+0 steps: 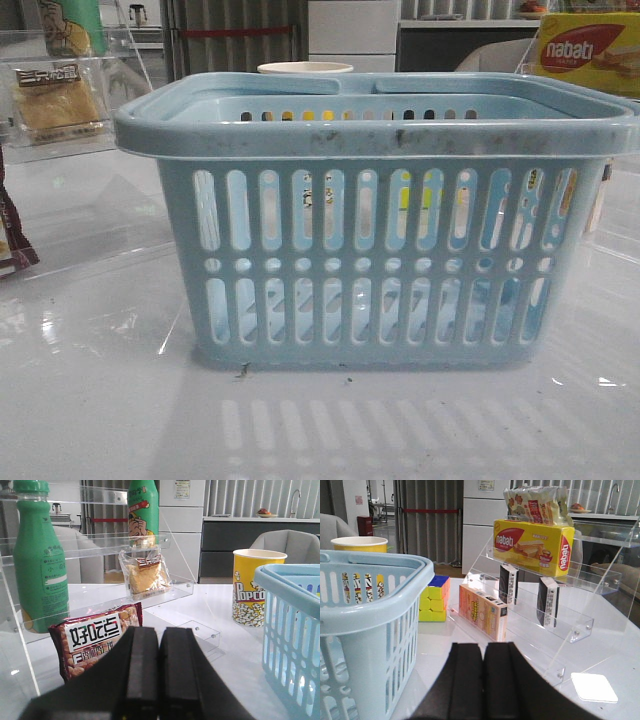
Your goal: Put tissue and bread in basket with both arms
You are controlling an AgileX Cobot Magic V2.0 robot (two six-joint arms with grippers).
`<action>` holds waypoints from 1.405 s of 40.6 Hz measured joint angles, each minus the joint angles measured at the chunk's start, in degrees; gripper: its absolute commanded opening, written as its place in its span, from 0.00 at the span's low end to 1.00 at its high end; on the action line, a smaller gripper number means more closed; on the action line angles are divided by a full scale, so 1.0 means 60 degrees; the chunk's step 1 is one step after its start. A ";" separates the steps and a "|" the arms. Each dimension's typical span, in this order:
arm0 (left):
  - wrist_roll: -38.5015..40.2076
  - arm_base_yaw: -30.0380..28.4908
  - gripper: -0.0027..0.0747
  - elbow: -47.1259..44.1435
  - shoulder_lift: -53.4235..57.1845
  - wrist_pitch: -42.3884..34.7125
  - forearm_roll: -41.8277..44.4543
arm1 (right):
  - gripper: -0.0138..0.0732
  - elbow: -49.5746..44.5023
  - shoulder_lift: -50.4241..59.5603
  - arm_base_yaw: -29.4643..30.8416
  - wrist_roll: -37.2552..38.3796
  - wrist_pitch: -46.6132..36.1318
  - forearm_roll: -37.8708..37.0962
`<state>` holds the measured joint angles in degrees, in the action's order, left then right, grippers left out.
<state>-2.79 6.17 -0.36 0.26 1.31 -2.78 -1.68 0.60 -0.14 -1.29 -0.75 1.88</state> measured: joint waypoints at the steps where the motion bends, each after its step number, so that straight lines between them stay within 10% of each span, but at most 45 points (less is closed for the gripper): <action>1: 0.0000 0.0000 0.15 0.0000 0.0000 0.0000 0.0000 | 0.22 0.0000 0.0000 0.0000 0.0000 0.0000 0.0000; 57: 0.0000 0.0000 0.15 0.0805 0.0000 -0.0483 0.0000 | 0.22 0.1468 0.0000 0.0000 0.0050 0.0562 0.0096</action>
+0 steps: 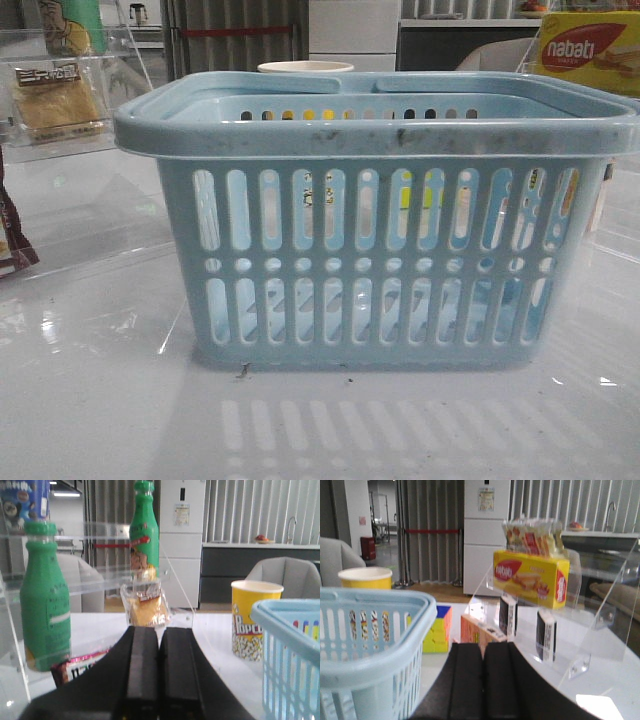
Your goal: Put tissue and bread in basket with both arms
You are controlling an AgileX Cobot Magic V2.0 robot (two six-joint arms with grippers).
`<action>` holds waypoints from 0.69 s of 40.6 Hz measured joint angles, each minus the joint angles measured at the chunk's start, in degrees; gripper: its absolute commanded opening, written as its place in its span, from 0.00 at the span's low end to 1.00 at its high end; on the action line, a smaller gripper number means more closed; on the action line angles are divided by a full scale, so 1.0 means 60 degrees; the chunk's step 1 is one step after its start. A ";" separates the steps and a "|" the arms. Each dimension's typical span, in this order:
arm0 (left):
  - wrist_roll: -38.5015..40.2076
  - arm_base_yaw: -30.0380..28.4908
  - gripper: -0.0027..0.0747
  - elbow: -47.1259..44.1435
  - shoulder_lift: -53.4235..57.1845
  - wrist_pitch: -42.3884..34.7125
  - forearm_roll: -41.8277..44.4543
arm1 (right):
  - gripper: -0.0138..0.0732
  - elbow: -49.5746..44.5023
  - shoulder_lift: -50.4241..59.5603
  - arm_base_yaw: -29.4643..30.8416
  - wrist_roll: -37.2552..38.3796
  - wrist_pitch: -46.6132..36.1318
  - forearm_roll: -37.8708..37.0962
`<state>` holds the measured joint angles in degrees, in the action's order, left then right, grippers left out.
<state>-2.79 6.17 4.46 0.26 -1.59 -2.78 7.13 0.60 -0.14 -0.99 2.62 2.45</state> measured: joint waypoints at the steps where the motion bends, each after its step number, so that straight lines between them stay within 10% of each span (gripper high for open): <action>1: 0.0000 0.0000 0.15 0.0195 0.0000 0.0045 0.0000 | 0.22 0.0253 0.0000 0.0000 0.0000 0.0139 0.0000; 28: 0.0000 0.0000 0.15 0.5621 -0.4342 0.5212 0.0083 | 0.22 0.5951 -0.4958 0.0000 0.0022 0.6197 -0.0088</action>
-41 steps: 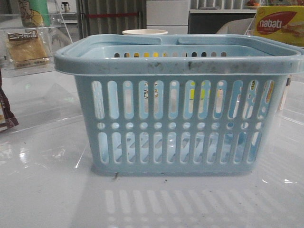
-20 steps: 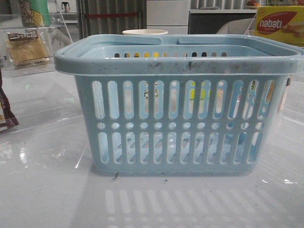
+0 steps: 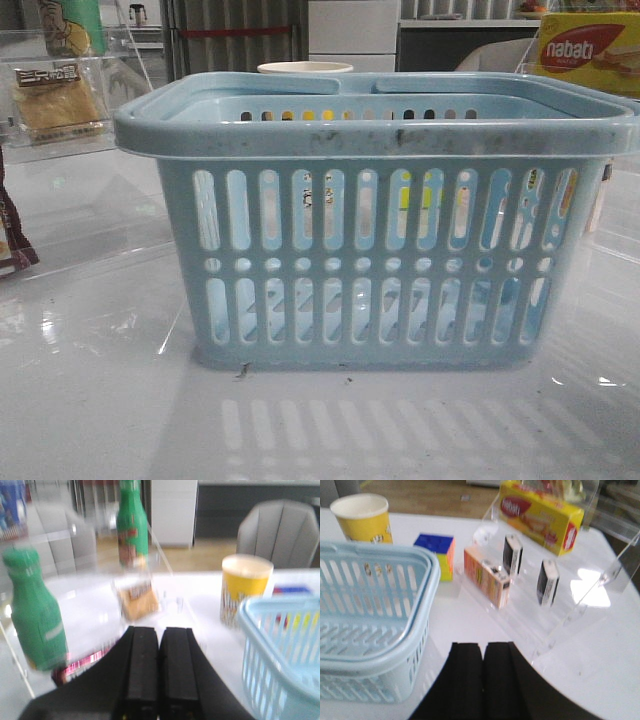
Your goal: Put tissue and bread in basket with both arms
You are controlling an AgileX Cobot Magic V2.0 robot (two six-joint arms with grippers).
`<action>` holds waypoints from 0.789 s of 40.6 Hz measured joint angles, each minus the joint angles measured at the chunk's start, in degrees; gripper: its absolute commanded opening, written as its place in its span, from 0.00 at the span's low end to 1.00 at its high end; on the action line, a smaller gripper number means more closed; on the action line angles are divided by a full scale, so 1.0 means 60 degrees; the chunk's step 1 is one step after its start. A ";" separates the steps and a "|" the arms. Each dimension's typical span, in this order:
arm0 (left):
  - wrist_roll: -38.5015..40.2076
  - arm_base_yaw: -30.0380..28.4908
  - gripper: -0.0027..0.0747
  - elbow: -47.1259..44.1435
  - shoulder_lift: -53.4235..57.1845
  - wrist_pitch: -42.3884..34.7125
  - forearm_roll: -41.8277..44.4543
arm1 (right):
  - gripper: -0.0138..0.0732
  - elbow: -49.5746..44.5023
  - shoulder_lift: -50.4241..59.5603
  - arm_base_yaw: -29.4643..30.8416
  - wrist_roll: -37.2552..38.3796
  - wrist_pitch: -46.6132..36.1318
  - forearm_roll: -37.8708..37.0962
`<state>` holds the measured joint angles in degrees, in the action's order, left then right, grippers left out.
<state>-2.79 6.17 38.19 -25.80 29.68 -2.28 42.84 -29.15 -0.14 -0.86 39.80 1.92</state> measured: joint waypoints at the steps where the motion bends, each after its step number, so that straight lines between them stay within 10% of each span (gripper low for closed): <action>1: 0.0000 0.0000 0.15 0.0000 -0.0122 0.0159 0.0000 | 0.22 0.0000 -0.0212 0.0000 0.0000 0.0093 0.0000; 18: 0.0000 0.0000 0.18 0.0000 -0.1729 0.0942 0.0036 | 0.24 0.0000 -0.2402 0.0000 0.0000 0.0934 0.0000; 28: 0.0000 0.0000 0.56 0.0000 -0.1976 0.0962 0.0036 | 0.69 0.0000 -0.2972 0.0000 0.0000 0.0990 -0.0053; 32: 0.0000 0.0000 0.57 0.0000 -0.1976 0.0962 0.0036 | 0.75 0.0000 -0.3144 0.0000 0.0000 0.0990 -0.0089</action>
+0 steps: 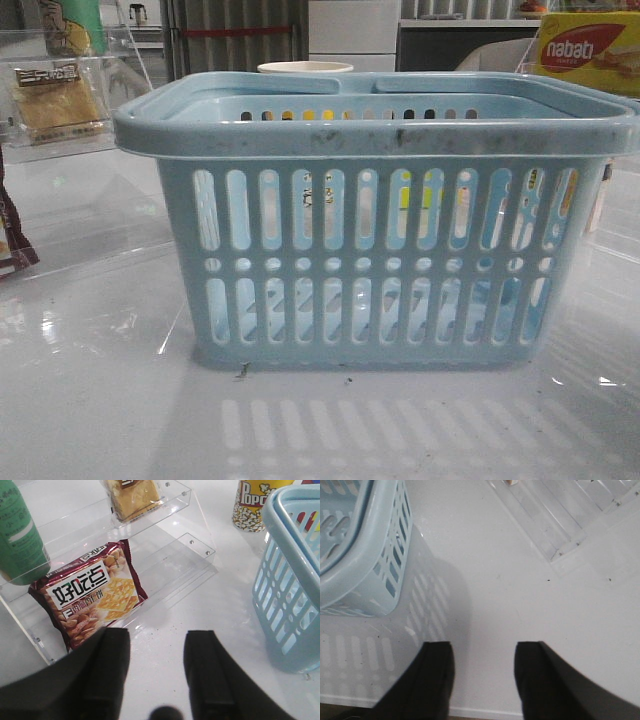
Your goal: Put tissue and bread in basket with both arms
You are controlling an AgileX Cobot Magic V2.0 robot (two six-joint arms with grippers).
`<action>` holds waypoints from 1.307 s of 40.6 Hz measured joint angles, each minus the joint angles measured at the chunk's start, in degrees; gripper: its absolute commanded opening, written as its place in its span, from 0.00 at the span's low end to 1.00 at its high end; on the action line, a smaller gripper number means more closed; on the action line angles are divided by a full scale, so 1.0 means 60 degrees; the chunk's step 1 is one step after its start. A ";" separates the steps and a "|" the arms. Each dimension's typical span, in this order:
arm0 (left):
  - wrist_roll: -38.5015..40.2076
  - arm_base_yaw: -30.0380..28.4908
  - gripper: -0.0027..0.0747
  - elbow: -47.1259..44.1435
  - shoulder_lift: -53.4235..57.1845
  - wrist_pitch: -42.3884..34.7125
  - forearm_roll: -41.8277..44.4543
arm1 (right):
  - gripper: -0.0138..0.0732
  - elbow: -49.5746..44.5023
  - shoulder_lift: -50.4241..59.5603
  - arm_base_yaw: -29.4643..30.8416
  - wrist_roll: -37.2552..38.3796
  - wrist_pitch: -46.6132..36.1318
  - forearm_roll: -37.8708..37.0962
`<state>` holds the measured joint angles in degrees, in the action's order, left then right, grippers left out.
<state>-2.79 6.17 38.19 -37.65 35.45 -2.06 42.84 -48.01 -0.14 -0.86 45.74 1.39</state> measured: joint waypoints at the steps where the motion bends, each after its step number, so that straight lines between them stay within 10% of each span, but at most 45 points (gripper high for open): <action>1: 0.0000 0.0000 0.57 0.0000 0.0000 0.0000 0.0000 | 0.75 0.0000 -0.0053 0.0000 0.0000 0.0000 0.0000; 27: 0.0000 0.0000 0.53 0.0000 0.0000 0.0000 0.0000 | 0.74 0.3398 -0.4102 0.2257 0.0021 -0.0321 -0.0023; 53: 0.0000 0.0000 0.53 0.0000 0.0000 0.0000 0.0000 | 0.74 0.7193 -0.9072 0.2349 0.0025 -0.0782 -0.0072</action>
<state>-2.79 6.17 38.19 -37.65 35.45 -2.06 85.99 -102.44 13.95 -0.71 41.05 0.95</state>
